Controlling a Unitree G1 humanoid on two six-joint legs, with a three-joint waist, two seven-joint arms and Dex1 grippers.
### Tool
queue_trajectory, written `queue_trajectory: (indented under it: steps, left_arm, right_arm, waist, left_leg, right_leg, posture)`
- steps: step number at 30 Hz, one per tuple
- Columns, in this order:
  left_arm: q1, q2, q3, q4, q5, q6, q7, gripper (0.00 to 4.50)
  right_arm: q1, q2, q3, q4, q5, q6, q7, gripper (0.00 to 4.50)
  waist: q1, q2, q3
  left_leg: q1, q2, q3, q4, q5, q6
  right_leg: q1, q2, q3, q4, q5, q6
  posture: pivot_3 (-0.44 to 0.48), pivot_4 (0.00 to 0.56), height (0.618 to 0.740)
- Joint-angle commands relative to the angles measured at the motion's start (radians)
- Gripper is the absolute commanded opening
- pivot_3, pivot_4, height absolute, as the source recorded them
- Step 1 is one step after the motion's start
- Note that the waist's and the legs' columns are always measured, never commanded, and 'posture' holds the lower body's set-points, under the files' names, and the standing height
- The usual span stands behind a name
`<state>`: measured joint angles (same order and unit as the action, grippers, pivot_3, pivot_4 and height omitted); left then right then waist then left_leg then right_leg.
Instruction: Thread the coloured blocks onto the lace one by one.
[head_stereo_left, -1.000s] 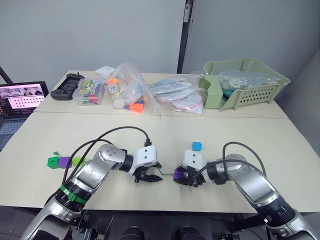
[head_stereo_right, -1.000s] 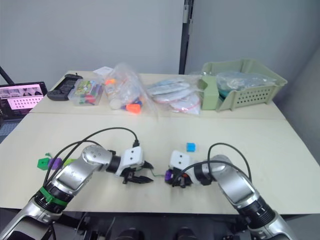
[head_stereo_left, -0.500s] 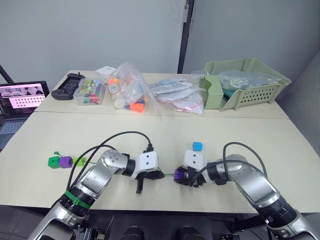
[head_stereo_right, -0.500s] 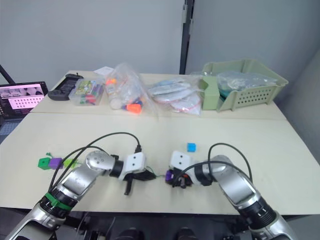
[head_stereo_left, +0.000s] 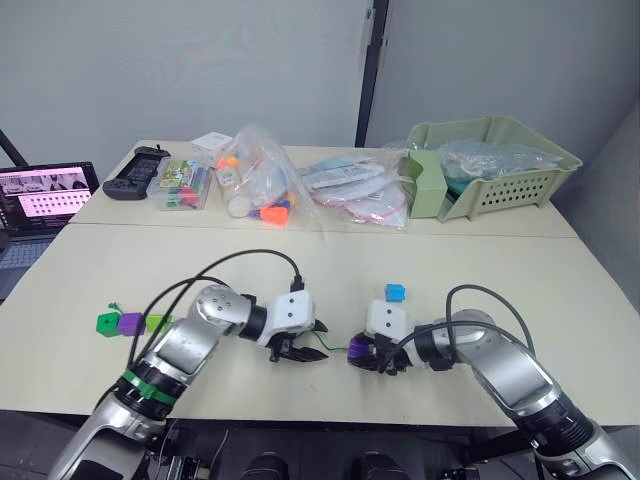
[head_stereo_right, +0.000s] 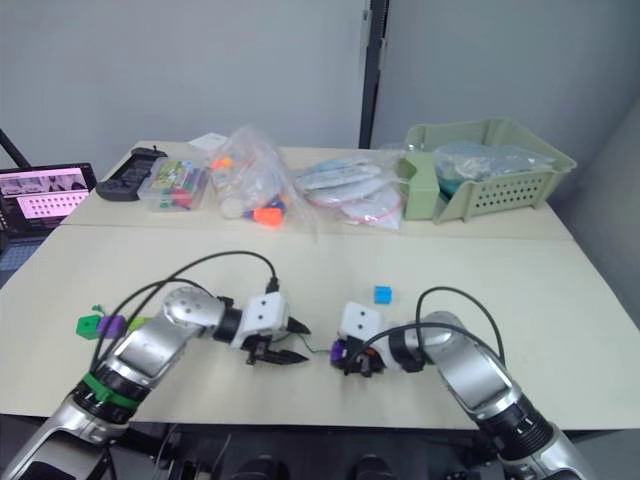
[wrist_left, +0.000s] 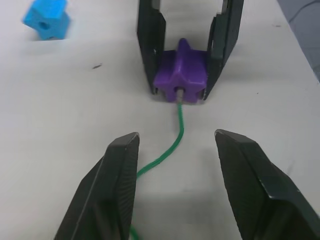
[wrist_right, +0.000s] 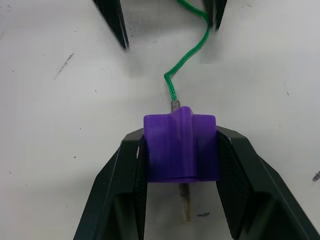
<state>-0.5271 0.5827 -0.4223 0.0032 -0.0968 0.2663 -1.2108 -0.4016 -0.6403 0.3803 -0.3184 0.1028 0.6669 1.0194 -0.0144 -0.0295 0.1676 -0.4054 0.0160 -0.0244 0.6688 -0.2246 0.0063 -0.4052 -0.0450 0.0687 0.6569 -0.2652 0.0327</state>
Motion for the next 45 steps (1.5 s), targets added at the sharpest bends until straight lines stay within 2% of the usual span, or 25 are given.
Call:
queue_trajectory:
  steps: [1, 3, 7, 9, 11, 12, 20, 31, 41, 45]
  left_arm:
    - [-0.012, -0.004, -0.015, 0.053, 0.046, -0.085, 0.0, 2.47]
    - [-0.015, -0.018, -0.022, 0.093, 0.058, -0.11, 0.008, 2.47]
    - [-0.016, -0.032, -0.02, 0.116, 0.047, -0.129, -0.01, 1.34]
    - [-0.011, -0.031, -0.019, 0.103, 0.039, -0.127, -0.025, 0.56]
    - [-0.008, -0.031, -0.019, 0.095, 0.035, -0.124, -0.03, 0.03]
    - [-0.007, -0.032, -0.019, 0.091, 0.036, -0.122, -0.029, 0.0]
    - [-0.013, -0.061, -0.024, 0.026, 0.023, -0.078, -0.026, 0.0]
    - [-0.042, -0.113, -0.051, 0.004, 0.072, -0.041, 0.026, 0.0]
    - [-0.027, -0.082, -0.026, -0.016, 0.102, -0.004, 0.057, 0.0]
    - [-0.03, -0.083, -0.021, -0.025, 0.089, 0.009, 0.057, 1.14]
  right_arm:
    - [0.012, -0.005, 0.001, -0.029, 0.018, 0.015, -0.003, 1.37]
    - [0.013, -0.006, -0.002, -0.033, 0.02, 0.018, -0.003, 1.37]
    - [0.014, -0.01, -0.01, -0.04, 0.022, 0.028, -0.007, 1.37]
    - [0.015, -0.011, -0.011, -0.043, 0.022, 0.03, -0.01, 1.37]
    - [0.016, -0.012, -0.012, -0.044, 0.022, 0.032, -0.013, 1.37]
    - [0.017, -0.012, -0.013, -0.045, 0.023, 0.033, -0.014, 1.37]
    - [0.023, -0.013, -0.012, -0.045, 0.025, 0.035, -0.022, 1.37]
    - [0.025, -0.021, -0.005, -0.05, 0.038, 0.039, -0.035, 1.37]
    - [0.018, -0.027, -0.003, -0.04, 0.042, 0.03, -0.037, 1.37]
    - [0.009, -0.011, -0.008, -0.035, 0.045, 0.03, -0.049, 1.37]
  waist:
    - [0.0, 0.0, 0.0]
    - [0.0, 0.0, 0.0]
    - [0.002, 0.0, 0.0]
    - [0.001, 0.0, 0.0]
    - [0.0, 0.0, 0.0]
    - [0.0, 0.0, 0.0]
    - [0.001, 0.0, 0.0]
    - [0.003, 0.0, 0.0]
    - [0.001, 0.0, 0.0]
    - [0.001, 0.0, 0.0]
  left_leg:
    - [0.0, 0.0, 0.0, 0.0, 0.0, 0.0]
    - [0.0, 0.0, 0.0, 0.0, 0.0, 0.0]
    - [0.001, 0.0, 0.0, 0.0, 0.0, 0.0]
    - [0.001, 0.0, 0.0, 0.0, 0.0, 0.0]
    - [0.001, 0.0, 0.0, 0.0, 0.0, 0.0]
    - [0.001, 0.0, 0.0, 0.0, 0.0, 0.0]
    - [0.0, 0.0, 0.0, 0.0, 0.0, 0.0]
    - [0.0, 0.0, 0.0, 0.0, 0.0, 0.0]
    - [0.0, 0.0, 0.0, 0.0, 0.0, 0.0]
    - [0.0, 0.0, 0.0, 0.0, 0.0, 0.0]
  right_leg:
    - [0.0, 0.0, 0.0, 0.0, 0.0, 0.0]
    - [0.0, 0.0, 0.0, 0.0, 0.0, 0.0]
    - [0.001, 0.0, 0.0, 0.0, 0.0, 0.0]
    - [0.001, 0.0, 0.0, 0.0, 0.0, 0.0]
    - [0.001, 0.0, 0.0, 0.0, 0.0, 0.0]
    - [0.001, 0.0, 0.0, 0.0, 0.0, 0.0]
    - [0.001, 0.0, 0.0, 0.0, 0.0, 0.0]
    - [0.001, 0.0, 0.0, 0.0, 0.0, 0.0]
    - [0.001, 0.0, 0.0, 0.0, 0.0, 0.0]
    - [0.001, 0.0, 0.0, 0.0, 0.0, 0.0]
  posture:
    - [0.0, 0.15, 0.74]
    - [0.0, 0.15, 0.74]
    - [0.0, 0.15, 0.74]
    - [0.0, 0.15, 0.74]
    - [0.0, 0.15, 0.74]
    - [0.0, 0.15, 0.74]
    - [0.0, 0.15, 0.74]
    - [0.0, 0.15, 0.74]
    - [0.0, 0.15, 0.74]
    - [0.0, 0.15, 0.74]
